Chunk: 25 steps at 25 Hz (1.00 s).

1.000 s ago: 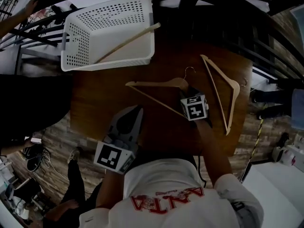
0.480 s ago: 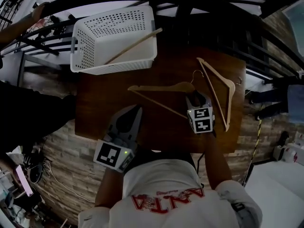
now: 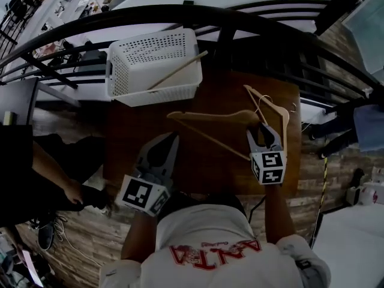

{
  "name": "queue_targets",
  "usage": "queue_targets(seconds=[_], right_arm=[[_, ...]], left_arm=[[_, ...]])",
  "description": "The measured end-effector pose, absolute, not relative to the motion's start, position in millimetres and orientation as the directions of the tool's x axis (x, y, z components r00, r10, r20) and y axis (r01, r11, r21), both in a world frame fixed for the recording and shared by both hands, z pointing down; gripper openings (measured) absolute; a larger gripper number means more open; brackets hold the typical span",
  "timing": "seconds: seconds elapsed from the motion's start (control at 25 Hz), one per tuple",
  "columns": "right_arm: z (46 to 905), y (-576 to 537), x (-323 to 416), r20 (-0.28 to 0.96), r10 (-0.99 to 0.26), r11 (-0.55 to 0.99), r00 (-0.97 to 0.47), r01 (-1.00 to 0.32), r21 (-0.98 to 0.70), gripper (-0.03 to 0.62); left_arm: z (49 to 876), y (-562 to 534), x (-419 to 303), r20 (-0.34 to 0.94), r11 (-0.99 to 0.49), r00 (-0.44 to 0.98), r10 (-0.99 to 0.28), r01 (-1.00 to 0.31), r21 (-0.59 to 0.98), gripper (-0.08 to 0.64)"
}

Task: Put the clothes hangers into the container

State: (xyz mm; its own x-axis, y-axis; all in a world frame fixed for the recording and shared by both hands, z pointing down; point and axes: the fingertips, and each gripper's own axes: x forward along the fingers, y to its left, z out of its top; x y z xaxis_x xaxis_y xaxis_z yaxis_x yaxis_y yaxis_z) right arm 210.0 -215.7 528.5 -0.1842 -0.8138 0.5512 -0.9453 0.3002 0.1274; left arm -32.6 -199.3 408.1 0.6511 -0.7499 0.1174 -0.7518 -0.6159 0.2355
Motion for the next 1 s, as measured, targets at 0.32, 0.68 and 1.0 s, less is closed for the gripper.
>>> queue_targets(seconds=[0.32, 0.68, 1.0], right_arm=[[476, -228, 185, 0.476, -0.862, 0.289, -0.172, -0.939, 0.184, 0.169], [399, -307, 126, 0.363, -0.911, 0.337, -0.194, -0.858, 0.387, 0.169], [360, -398, 47, 0.347, -0.912, 0.399, -0.217, -0.664, 0.633, 0.169]], left_arm=[[391, -194, -67, 0.065, -0.618, 0.647, -0.760, -0.750, 0.236, 0.009], [383, -205, -133, 0.023, -0.557, 0.582, -0.813, -0.788, 0.262, 0.009], [398, -207, -193, 0.022, -0.498, 0.524, -0.852, -0.821, 0.281, 0.009]])
